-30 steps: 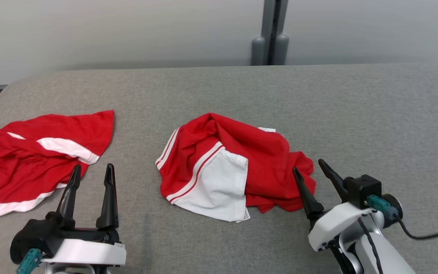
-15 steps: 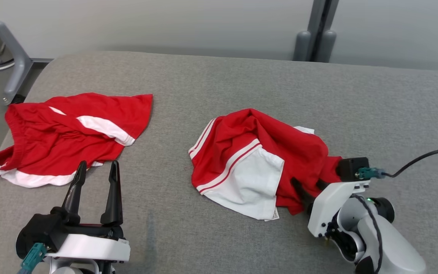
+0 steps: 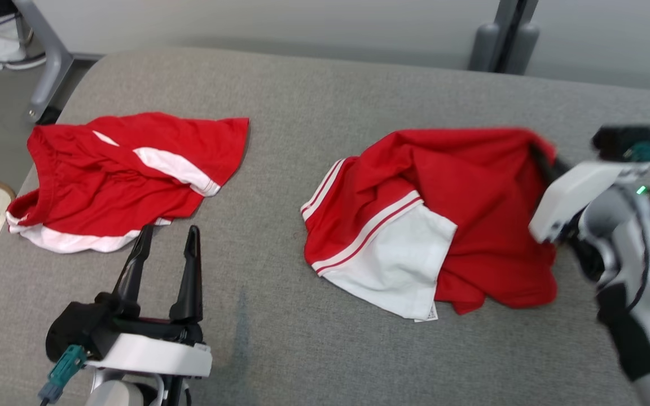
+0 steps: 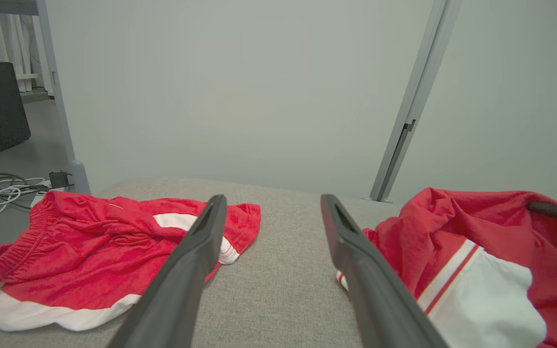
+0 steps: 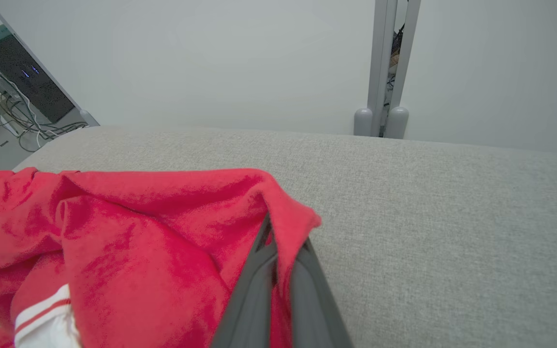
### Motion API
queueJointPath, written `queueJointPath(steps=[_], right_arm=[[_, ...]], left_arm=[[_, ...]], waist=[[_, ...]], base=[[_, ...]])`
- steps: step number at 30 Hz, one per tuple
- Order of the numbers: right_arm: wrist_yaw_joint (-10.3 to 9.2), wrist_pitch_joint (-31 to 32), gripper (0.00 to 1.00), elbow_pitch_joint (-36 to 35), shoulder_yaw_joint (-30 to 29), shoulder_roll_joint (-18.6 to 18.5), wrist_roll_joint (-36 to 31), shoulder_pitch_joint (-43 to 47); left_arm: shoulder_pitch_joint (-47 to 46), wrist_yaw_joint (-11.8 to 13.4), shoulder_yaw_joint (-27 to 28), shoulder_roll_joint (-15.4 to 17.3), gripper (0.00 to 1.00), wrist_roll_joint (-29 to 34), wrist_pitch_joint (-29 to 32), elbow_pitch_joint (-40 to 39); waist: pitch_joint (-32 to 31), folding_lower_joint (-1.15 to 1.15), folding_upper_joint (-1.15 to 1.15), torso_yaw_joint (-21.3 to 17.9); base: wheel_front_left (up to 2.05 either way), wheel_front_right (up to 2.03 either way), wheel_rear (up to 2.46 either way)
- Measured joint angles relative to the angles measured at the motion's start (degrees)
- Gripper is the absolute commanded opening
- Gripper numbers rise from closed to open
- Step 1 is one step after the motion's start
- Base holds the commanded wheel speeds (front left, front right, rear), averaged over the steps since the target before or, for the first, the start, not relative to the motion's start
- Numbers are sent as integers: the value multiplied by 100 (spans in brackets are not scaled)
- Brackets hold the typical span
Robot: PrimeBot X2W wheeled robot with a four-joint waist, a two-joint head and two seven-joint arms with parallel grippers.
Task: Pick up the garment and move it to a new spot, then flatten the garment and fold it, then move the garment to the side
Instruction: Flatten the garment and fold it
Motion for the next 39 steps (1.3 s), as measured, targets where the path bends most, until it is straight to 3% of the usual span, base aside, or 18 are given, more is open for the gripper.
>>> queueJointPath(steps=[13, 14, 15, 20, 26, 31, 39], right_arm=[[0, -180, 0, 1406, -12, -816, -567, -2137], [0, -245, 35, 1559, 1, -844, -592, -2245], [0, -326, 100, 1709, 13, -864, -636, -2342], [0, -661, 100, 2403, 25, -801, -759, -2557], [0, -1178, 100, 2706, 178, -546, -755, -2496], [1, -1770, 100, 2585, 381, -254, -508, -2095], [1, -2223, 100, 1790, 532, -179, 45, -1026]], left_arm=[[-562, -52, -456, 1, 100, -315, 0, 80], [-582, -57, -485, 2, 100, -341, 0, 90], [-599, -57, -509, 0, 100, -355, 0, 100], [-663, -55, -554, 0, 100, -363, 0, 163], [-660, -66, -432, -4, 100, -210, 0, 204], [-587, -115, -243, -4, 100, -34, 0, 234], [-373, -174, -87, -3, 100, 162, 0, 330]], waist=[[801, 0, 0, 674], [851, 0, 0, 735], [896, 0, 0, 788], [990, 0, 0, 914], [801, 0, 0, 679], [553, 0, 0, 350], [65, 0, 0, -234]], base=[[0, 0, 0], [0, 0, 0], [0, 0, 0], [0, 0, 0], [0, 0, 0], [0, 0, 0], [0, 0, 0]])
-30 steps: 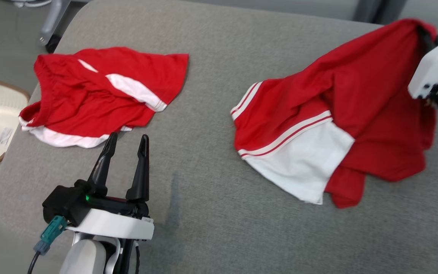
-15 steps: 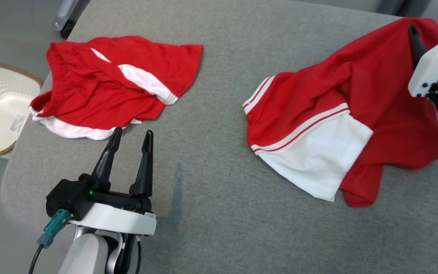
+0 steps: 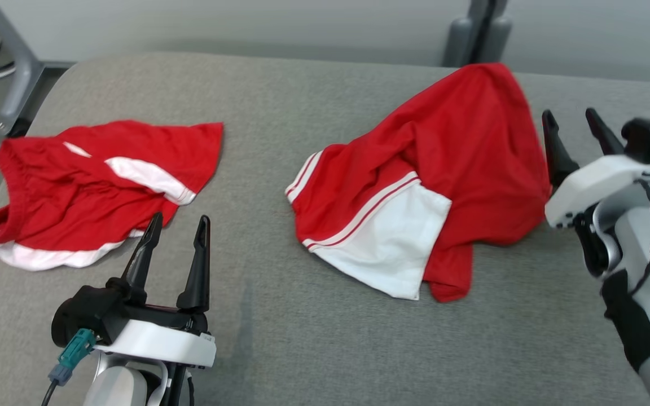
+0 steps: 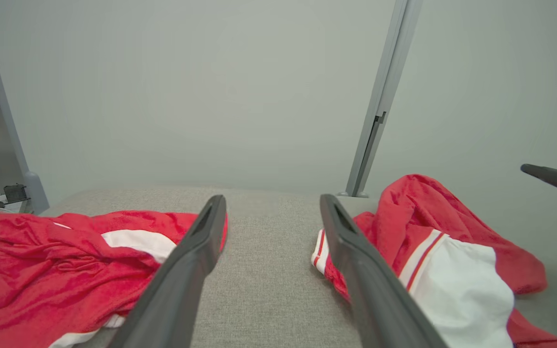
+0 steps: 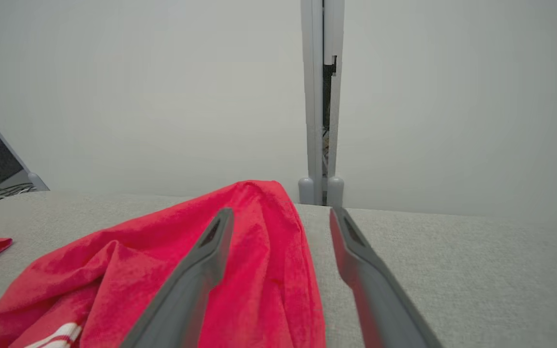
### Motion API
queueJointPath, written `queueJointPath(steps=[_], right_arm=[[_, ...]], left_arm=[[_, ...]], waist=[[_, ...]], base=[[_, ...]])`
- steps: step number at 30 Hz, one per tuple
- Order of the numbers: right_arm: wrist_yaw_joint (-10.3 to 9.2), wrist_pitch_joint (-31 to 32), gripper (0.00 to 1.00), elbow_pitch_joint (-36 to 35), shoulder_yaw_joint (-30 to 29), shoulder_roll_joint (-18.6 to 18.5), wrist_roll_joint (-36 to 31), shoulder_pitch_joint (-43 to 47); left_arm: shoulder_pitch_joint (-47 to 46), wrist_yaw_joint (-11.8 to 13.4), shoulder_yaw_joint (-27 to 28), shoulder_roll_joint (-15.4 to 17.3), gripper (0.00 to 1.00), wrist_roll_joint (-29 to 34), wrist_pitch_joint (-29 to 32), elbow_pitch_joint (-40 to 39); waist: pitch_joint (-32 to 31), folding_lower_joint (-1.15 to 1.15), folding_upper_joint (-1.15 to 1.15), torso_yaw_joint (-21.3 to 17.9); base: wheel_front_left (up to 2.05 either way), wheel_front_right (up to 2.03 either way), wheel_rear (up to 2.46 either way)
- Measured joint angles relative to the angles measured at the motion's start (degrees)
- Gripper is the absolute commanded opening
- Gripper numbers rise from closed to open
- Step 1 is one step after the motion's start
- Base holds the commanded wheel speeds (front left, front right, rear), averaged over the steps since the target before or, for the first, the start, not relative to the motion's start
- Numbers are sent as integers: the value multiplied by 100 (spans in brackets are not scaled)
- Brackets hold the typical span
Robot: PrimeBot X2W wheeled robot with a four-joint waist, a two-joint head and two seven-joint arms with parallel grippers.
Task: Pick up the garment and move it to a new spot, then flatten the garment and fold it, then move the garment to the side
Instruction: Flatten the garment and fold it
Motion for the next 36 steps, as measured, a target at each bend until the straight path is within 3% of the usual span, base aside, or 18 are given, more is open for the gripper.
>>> queueJointPath(steps=[7, 11, 16, 23, 31, 36], right_arm=[[-1, -34, 100, -1528, -603, 5, -30, 1280], [-1, -34, 100, -2838, -1288, 446, -587, 2477], [-1, -35, 100, -3641, -1483, 744, -898, 3270], [-1, -35, 100, -3869, -1430, 851, -988, 3525], [-1, -35, 100, -3887, -1402, 879, -1042, 3520], [-1, -35, 100, -3895, -1329, 886, -1015, 3475]], left_arm=[[112, -24, 131, 0, 100, 70, -1, -2], [258, -25, 183, 1, 100, 91, -1, -16], [325, -51, 122, 0, 100, 78, 0, 70], [315, -69, -45, 2, 100, -33, 65, 396], [250, -110, -903, 0, 100, -1588, 1492, 859], [135, -110, -1167, 14, 100, -2329, 2306, 1082]], waist=[[-375, 0, 0, -461], [-579, 0, 0, -657], [-637, 0, 0, -785], [-583, 0, 0, -955], [-538, 0, 0, -1159], [-493, 0, 0, -1356]], base=[[0, 0, 0], [0, 0, 0], [0, 0, 0], [0, 0, 0], [0, 0, 0], [0, 0, 0]])
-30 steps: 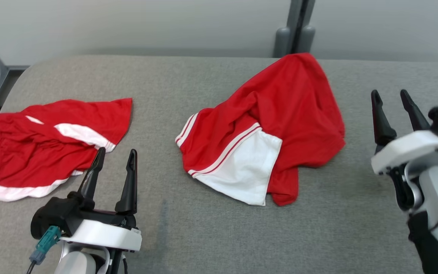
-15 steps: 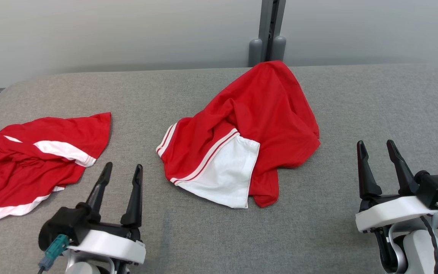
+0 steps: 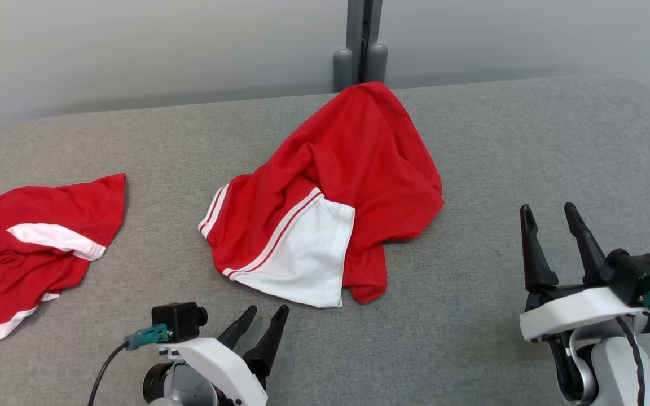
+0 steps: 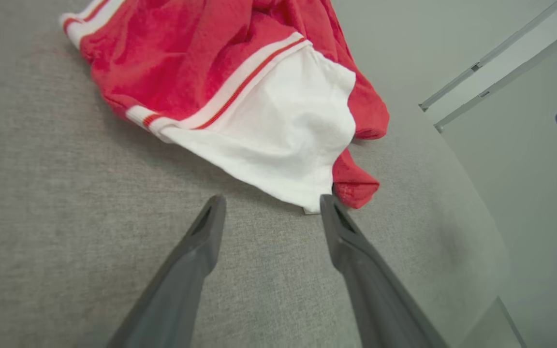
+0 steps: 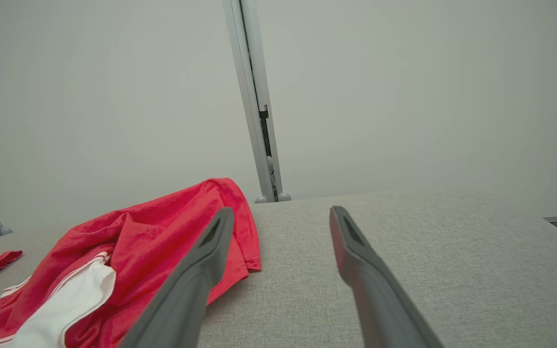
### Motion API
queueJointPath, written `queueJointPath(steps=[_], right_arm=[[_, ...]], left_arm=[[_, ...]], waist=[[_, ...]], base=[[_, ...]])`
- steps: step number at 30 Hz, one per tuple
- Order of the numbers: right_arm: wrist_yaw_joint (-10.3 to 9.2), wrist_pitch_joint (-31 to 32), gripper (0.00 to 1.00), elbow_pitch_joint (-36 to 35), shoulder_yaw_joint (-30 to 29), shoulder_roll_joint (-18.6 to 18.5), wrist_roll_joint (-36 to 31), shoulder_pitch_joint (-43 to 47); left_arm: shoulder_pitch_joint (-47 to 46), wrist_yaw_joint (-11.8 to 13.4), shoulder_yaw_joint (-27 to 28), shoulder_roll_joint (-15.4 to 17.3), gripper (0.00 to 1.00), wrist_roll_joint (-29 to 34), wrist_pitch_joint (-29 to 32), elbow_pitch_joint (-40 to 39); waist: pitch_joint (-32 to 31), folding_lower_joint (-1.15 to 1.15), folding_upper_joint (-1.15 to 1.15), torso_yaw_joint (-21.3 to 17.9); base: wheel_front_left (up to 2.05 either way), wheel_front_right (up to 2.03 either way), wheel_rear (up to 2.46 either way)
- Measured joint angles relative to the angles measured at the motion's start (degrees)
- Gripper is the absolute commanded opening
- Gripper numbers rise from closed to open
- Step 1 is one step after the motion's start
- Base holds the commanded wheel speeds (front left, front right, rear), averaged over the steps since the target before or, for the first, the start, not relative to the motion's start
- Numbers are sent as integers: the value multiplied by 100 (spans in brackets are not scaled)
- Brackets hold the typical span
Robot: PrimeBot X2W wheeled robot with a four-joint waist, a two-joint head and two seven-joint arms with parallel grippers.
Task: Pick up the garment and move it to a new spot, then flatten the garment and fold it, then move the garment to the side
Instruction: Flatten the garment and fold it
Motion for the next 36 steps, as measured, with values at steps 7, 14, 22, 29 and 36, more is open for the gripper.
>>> queueJointPath(steps=[7, 14, 22, 29, 36], right_arm=[[0, 1, 100, -4, 33, 1, 38, -51], [0, 0, 100, -4, 52, 1, 73, -69], [0, 0, 100, 25, 10, 3, 66, -114], [0, 1, 100, 82, -16, 4, 83, -113], [0, 0, 100, 178, -64, 5, 100, -34]], left_arm=[[-302, 0, -16, 14, 100, -976, 817, 393], [-672, 0, 12, 40, 100, -1552, 1196, 601], [-1083, 0, -207, 191, 0, -1689, 1240, 854], [-1096, -1, -541, 437, 0, -1862, 1066, 564], [-533, -1, -612, 1255, 0, -1963, 1233, -437]], waist=[[107, 0, 0, -297], [224, 0, 0, -449], [316, 0, 0, -387], [185, 0, 0, -116], [-53, 0, 0, 315]], base=[[0, 0, 0], [0, 0, 0], [0, 0, 0], [0, 0, 0], [0, 0, 0]])
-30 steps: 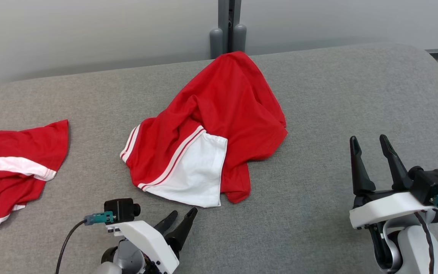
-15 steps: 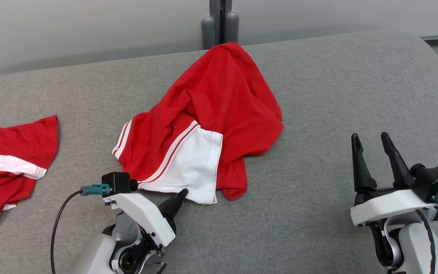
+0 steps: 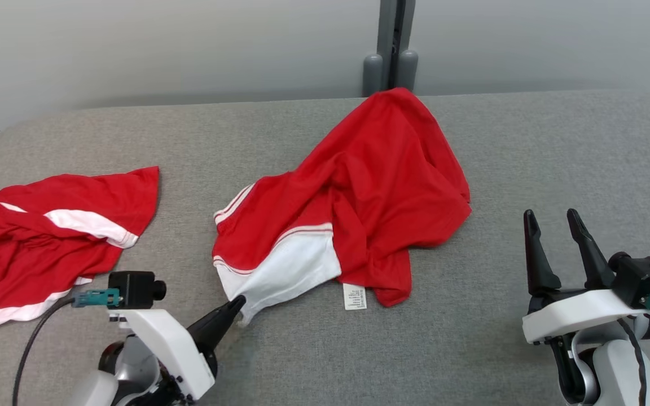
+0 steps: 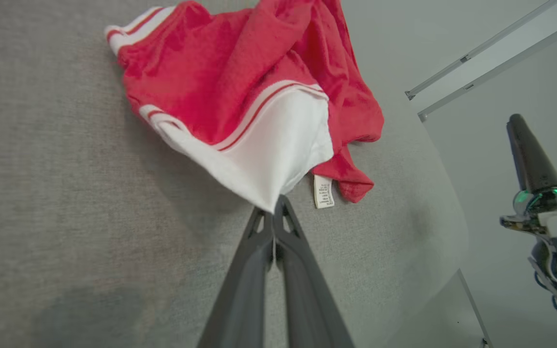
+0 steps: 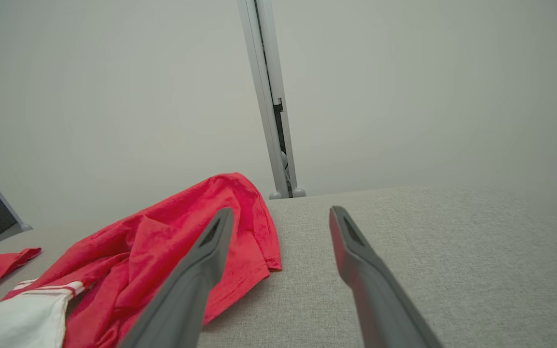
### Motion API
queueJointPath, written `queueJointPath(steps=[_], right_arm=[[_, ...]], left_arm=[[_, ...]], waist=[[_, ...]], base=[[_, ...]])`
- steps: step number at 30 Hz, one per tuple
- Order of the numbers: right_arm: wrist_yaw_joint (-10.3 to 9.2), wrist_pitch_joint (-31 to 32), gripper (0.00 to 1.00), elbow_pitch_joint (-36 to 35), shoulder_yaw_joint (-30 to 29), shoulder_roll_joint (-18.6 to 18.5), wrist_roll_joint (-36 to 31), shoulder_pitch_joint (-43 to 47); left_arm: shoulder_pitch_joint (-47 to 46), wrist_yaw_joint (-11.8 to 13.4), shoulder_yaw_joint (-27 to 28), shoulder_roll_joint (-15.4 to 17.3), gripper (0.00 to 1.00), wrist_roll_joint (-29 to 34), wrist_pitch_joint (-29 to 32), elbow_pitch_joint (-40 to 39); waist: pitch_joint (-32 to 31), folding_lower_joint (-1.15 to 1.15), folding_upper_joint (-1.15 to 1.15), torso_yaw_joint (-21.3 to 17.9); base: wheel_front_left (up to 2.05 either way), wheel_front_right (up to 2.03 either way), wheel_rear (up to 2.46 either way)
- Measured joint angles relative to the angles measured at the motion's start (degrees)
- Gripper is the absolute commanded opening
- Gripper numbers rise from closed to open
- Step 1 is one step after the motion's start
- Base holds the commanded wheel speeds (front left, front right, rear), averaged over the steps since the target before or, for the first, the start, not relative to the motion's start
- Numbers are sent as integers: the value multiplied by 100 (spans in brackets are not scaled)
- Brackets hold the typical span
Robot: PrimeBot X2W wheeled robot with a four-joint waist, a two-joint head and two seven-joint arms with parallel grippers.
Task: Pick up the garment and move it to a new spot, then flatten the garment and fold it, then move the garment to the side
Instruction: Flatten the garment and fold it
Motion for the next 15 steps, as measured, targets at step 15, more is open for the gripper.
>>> queueJointPath(steps=[15], right_arm=[[0, 0, 100, 288, -15, 4, -78, 60]], left_arm=[[972, 804, 491, 1495, 0, 244, 592, -1261]], waist=[[-29, 0, 0, 240]], base=[[0, 0, 0]])
